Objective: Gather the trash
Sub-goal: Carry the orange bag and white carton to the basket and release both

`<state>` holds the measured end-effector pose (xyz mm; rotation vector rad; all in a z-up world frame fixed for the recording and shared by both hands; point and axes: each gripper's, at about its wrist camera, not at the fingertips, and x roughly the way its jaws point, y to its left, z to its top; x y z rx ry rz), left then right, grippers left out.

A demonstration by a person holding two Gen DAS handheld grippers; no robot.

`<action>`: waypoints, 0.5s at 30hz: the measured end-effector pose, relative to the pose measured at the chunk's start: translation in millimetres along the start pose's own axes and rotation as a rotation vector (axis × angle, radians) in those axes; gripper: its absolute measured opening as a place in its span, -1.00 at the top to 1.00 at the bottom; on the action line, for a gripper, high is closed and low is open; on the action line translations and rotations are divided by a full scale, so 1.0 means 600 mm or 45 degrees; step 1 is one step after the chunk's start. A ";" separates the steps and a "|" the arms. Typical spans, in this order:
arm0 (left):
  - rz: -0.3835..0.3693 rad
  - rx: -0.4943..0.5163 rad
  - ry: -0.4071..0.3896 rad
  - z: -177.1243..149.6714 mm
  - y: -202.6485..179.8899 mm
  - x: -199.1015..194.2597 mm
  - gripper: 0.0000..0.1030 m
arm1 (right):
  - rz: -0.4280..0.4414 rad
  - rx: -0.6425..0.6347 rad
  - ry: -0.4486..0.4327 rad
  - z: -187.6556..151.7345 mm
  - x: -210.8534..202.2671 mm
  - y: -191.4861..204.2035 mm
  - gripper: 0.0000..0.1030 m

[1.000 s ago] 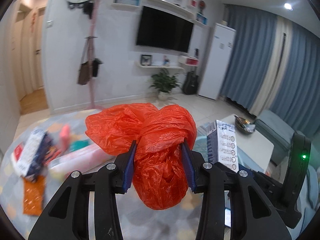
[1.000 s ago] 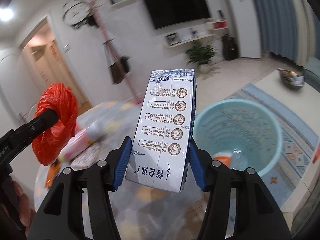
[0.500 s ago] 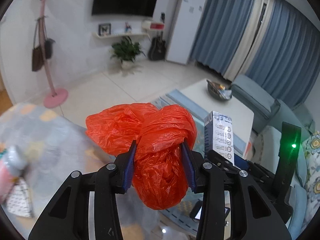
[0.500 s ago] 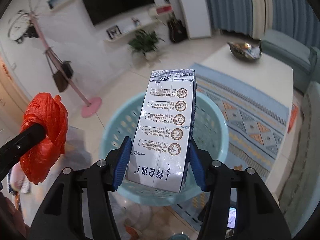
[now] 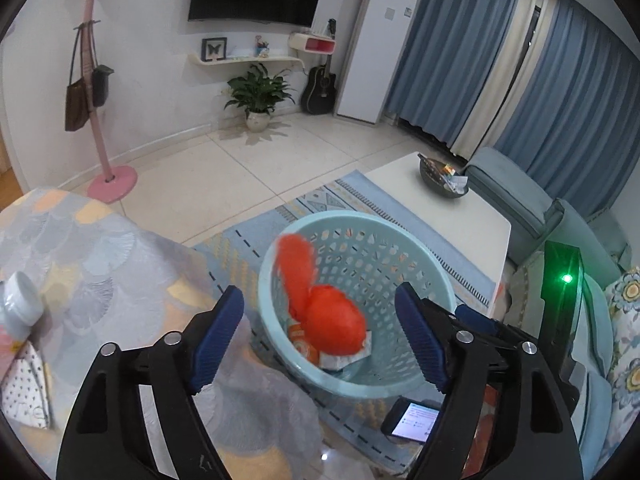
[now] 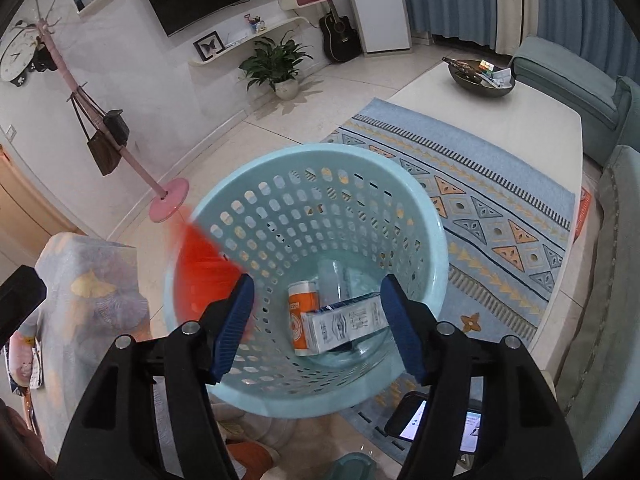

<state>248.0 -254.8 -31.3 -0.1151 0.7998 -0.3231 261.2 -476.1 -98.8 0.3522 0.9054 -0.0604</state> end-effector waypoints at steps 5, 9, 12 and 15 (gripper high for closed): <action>0.002 -0.051 -0.049 -0.009 0.013 -0.043 -0.50 | 0.055 -0.051 -0.034 -0.003 -0.031 0.031 -0.21; 0.030 -0.103 -0.114 -0.018 0.034 -0.091 -0.51 | 0.104 -0.123 -0.090 -0.007 -0.070 0.079 -0.21; 0.077 -0.158 -0.193 -0.032 0.059 -0.143 -0.58 | 0.158 -0.183 -0.130 -0.012 -0.102 0.122 -0.21; 0.140 -0.204 -0.263 -0.046 0.086 -0.194 -0.59 | 0.203 -0.253 -0.172 -0.024 -0.131 0.168 -0.21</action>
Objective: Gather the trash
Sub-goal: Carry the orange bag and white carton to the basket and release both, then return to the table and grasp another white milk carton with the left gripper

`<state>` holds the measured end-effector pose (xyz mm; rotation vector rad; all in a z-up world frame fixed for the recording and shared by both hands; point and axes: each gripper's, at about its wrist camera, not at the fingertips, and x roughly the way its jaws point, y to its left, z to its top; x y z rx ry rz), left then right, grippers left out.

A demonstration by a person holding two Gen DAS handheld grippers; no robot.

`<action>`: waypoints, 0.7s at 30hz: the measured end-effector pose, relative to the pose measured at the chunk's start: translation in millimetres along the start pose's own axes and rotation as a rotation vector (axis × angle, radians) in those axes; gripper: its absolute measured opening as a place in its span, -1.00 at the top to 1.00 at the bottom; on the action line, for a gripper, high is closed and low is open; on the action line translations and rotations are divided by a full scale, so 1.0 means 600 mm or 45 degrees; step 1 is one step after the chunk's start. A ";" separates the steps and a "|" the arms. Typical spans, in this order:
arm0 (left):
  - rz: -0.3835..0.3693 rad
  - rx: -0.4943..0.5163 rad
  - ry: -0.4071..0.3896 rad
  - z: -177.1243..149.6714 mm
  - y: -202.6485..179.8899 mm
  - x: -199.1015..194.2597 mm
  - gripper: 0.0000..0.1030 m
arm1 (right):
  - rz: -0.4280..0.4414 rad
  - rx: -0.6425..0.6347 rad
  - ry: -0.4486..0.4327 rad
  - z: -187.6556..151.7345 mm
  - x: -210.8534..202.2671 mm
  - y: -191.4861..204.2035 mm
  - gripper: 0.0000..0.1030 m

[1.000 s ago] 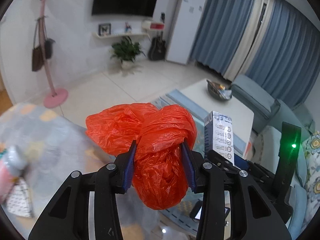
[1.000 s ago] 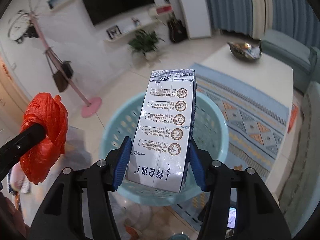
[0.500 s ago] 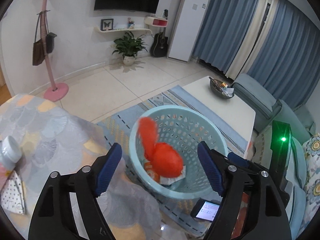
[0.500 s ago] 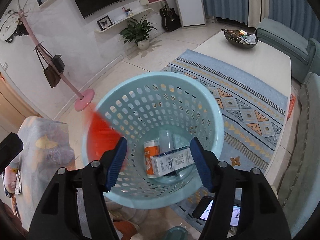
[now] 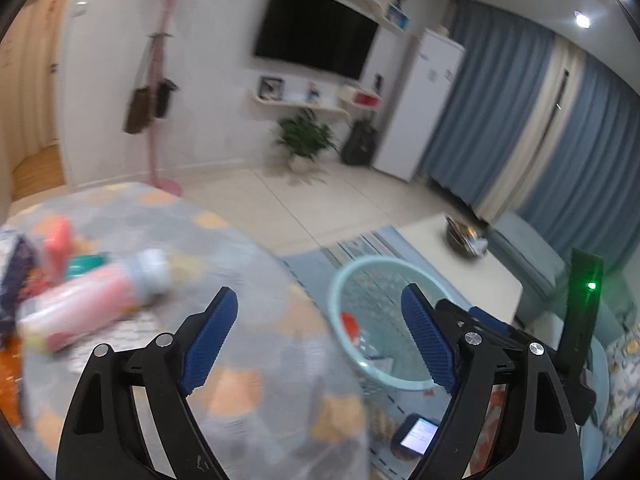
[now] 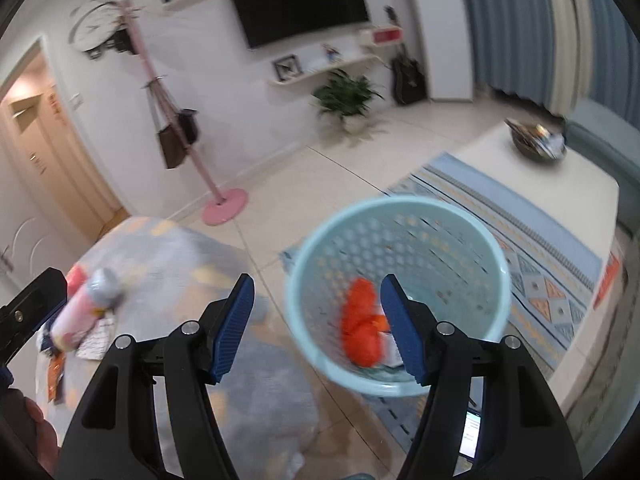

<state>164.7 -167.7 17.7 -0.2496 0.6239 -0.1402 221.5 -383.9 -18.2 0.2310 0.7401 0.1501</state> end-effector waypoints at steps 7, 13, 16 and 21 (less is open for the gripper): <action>0.181 -0.089 -0.144 -0.002 0.093 -0.105 -0.64 | 0.096 -0.153 -0.037 -0.019 -0.026 0.118 -0.27; 0.325 -0.200 -0.211 -0.002 0.209 -0.179 -0.70 | 0.158 -0.278 -0.029 -0.042 -0.030 0.216 -0.36; 0.399 -0.246 -0.206 -0.005 0.274 -0.201 -0.75 | 0.183 -0.329 -0.033 -0.049 -0.029 0.256 -0.38; 0.517 -0.296 -0.152 0.000 0.384 -0.201 -0.78 | 0.231 -0.402 0.002 -0.057 -0.015 0.323 -0.38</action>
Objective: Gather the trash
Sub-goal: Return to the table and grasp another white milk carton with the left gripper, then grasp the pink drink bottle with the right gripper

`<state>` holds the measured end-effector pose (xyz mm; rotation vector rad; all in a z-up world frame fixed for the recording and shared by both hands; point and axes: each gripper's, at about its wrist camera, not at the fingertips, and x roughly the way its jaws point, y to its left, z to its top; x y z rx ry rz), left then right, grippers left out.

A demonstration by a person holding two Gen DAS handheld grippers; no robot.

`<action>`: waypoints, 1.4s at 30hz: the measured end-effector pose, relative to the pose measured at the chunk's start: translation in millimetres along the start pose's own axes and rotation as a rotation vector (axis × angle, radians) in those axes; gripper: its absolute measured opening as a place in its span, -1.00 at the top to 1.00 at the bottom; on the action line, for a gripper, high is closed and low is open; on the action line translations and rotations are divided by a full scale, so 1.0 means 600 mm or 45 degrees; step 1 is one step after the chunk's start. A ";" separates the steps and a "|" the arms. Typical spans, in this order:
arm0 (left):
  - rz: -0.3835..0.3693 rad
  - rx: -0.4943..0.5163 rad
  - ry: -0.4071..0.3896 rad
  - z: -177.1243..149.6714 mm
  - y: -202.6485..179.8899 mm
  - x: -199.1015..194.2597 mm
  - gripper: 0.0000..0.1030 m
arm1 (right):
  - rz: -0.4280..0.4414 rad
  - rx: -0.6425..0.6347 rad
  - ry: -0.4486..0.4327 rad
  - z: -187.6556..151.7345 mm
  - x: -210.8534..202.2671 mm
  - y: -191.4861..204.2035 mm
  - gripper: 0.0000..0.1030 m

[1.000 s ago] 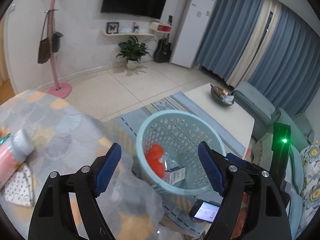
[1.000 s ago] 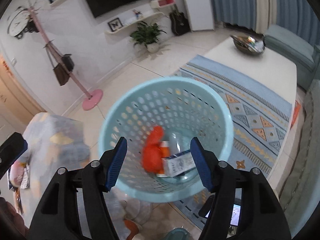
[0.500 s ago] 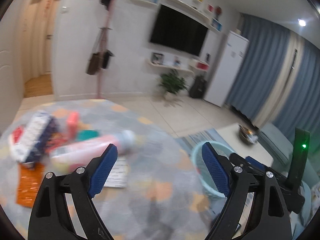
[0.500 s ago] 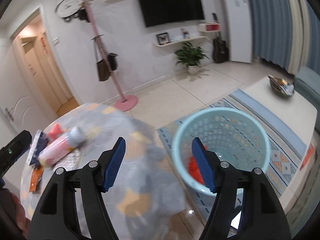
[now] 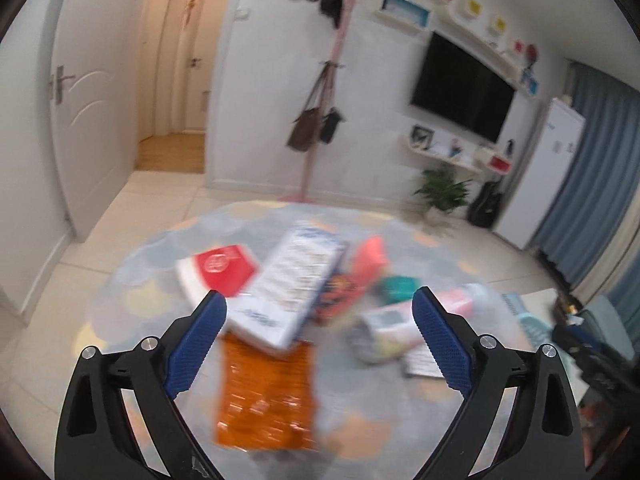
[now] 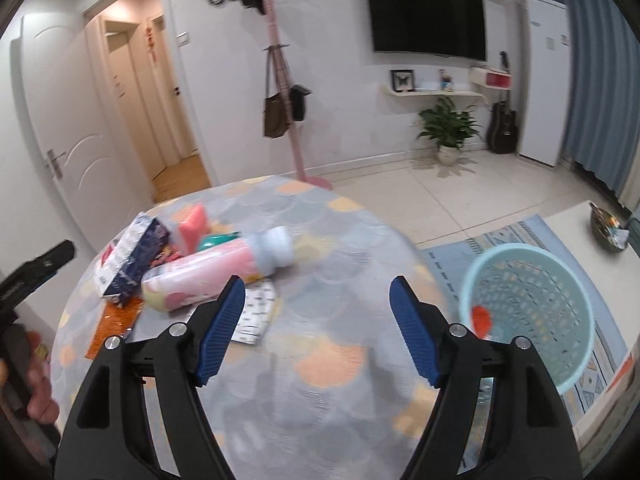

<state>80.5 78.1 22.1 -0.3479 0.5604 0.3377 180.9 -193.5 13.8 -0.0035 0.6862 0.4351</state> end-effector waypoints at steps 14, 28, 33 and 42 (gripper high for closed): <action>-0.060 0.080 0.251 0.011 0.031 0.138 -0.66 | 0.113 0.065 0.176 0.021 0.093 0.079 -0.38; -0.089 0.094 0.222 -0.027 0.018 0.147 -0.10 | 0.126 0.263 0.340 0.034 0.155 0.109 -0.38; -0.189 -0.056 0.145 -0.031 0.049 0.122 -0.10 | 0.106 0.334 0.391 0.035 0.172 0.126 -0.38; -0.109 0.021 -0.006 -0.036 0.025 0.082 -0.10 | 0.155 0.618 0.511 0.020 0.229 0.115 -0.38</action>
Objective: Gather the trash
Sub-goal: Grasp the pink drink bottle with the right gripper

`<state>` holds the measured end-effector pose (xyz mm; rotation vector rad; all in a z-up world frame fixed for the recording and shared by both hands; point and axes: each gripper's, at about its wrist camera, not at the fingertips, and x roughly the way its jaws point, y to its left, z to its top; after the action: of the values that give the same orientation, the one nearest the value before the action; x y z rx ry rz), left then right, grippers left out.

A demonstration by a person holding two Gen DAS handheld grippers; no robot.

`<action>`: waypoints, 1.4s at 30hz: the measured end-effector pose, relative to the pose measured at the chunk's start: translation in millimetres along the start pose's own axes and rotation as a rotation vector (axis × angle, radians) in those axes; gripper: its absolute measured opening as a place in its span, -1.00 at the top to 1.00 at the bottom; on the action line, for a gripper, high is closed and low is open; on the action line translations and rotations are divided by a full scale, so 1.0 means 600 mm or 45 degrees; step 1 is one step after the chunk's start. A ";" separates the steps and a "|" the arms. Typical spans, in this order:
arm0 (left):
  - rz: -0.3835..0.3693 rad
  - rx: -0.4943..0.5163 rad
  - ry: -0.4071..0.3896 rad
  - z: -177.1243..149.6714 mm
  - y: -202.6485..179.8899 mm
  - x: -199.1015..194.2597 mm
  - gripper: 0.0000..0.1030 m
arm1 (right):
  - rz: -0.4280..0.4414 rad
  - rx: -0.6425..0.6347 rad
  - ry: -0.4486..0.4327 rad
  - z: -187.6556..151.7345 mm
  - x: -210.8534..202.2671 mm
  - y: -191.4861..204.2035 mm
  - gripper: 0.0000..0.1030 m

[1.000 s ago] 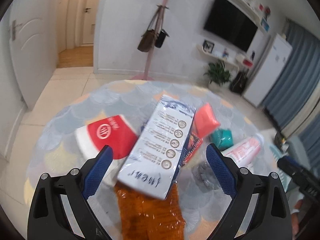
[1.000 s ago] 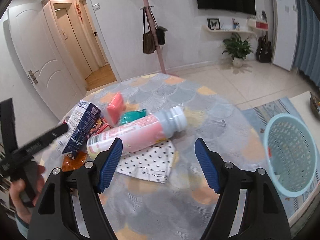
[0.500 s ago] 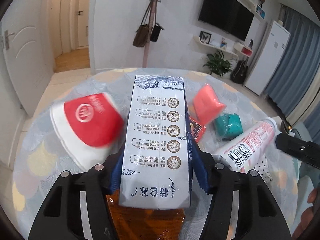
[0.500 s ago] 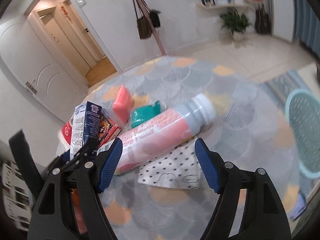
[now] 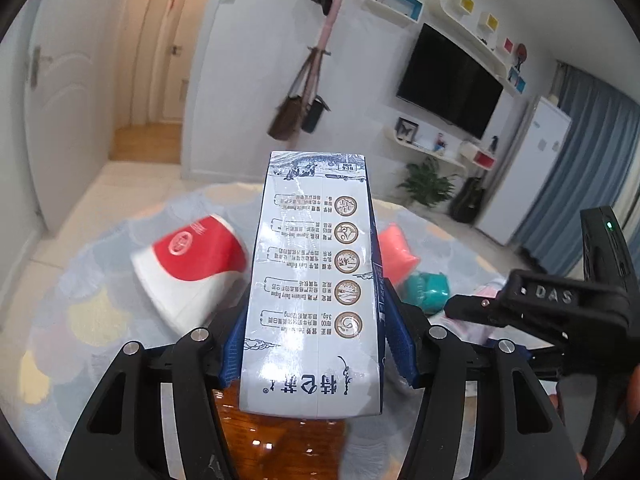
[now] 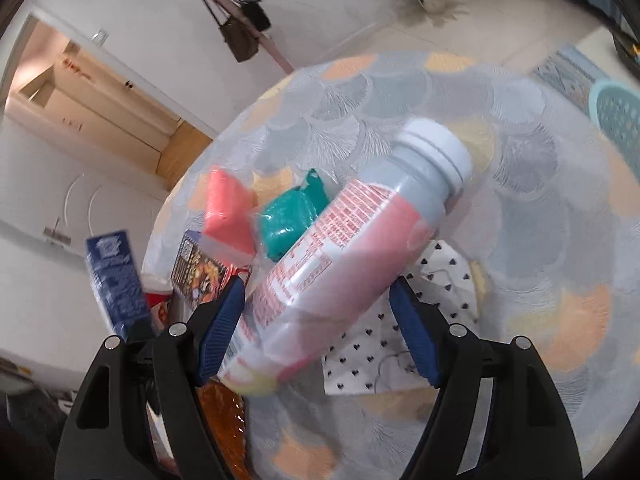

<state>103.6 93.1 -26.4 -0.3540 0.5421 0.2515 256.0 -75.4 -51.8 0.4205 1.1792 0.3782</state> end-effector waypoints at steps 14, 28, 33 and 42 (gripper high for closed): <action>0.074 0.051 -0.073 0.013 -0.002 -0.025 -0.10 | 0.006 -0.254 -0.025 -0.027 -0.024 0.022 0.02; -0.023 0.140 -0.038 -0.011 -0.055 -0.096 -0.10 | -0.069 -0.727 -0.076 -0.091 -0.136 -0.026 0.12; -0.049 0.161 -0.030 -0.020 -0.079 -0.110 -0.10 | -0.090 -0.827 -0.031 -0.119 -0.147 -0.059 0.12; -0.059 0.211 -0.016 -0.028 -0.121 -0.121 -0.10 | -0.042 -0.801 0.075 -0.126 -0.120 -0.060 0.08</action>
<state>59.2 10.1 18.5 -0.2036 0.5376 0.1628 163.2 -133.1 -36.8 -0.1577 1.0566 0.7064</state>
